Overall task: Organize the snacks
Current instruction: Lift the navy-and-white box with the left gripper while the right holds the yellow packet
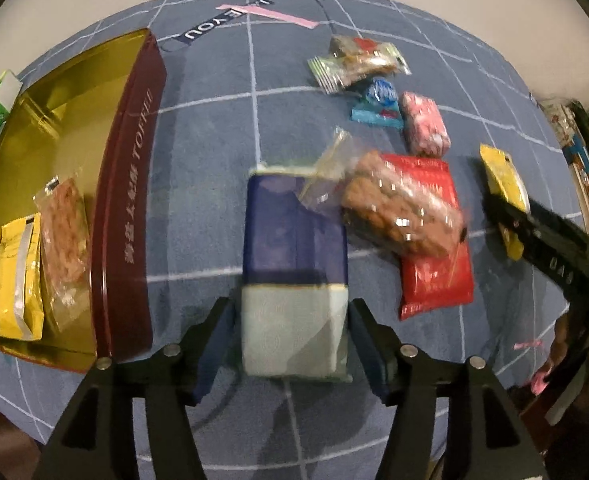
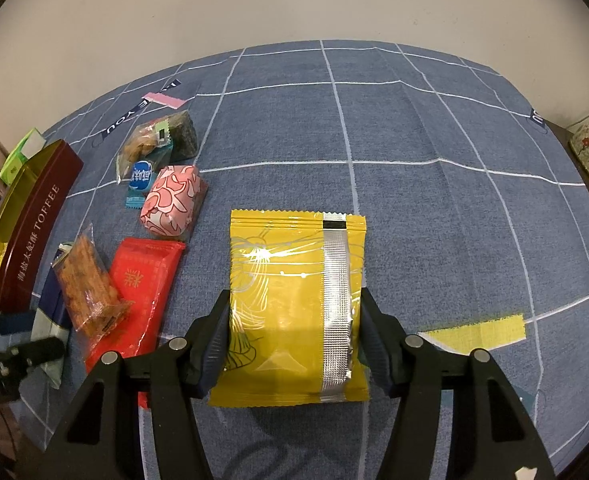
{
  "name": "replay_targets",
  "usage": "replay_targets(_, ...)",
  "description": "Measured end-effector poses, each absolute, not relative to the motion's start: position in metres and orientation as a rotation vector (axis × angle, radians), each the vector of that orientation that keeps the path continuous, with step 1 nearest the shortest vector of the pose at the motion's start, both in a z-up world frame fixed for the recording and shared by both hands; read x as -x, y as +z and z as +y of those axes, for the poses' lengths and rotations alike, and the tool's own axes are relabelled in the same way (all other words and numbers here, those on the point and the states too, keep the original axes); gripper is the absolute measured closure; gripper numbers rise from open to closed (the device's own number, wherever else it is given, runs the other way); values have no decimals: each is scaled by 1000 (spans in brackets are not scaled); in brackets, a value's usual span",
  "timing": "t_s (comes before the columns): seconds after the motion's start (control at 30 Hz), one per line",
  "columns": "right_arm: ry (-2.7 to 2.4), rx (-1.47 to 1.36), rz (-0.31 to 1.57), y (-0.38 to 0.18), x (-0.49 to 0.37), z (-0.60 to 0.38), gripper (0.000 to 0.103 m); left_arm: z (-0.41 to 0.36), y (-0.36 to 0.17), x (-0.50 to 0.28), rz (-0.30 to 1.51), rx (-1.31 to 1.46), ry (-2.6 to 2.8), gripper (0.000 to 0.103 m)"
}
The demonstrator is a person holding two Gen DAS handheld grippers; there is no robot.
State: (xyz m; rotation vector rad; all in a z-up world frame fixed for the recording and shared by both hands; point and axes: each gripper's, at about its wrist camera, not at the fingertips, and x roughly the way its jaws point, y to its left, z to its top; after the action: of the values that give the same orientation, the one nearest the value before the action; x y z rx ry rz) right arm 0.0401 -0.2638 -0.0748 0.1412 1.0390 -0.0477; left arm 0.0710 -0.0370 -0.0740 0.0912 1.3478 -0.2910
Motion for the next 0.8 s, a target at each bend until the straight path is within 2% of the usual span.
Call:
replay_targets(0.33, -45, -139, 1040, -75, -40, -264, 46, -44, -76, -97, 1320, -96, -257, 41)
replay_targets(0.37, -46, -137, 1041, -75, -40, -264, 46, -44, -76, -98, 1322, -96, -263, 49)
replay_targets(0.4, -46, -133, 1042, -75, -40, -263, 46, -45, -76, -98, 1322, -99, -268, 52)
replay_targets(0.8, -57, -98, 1048, -76, -41, -259, 46, -38, -64, -80, 1302, -140, -272, 52)
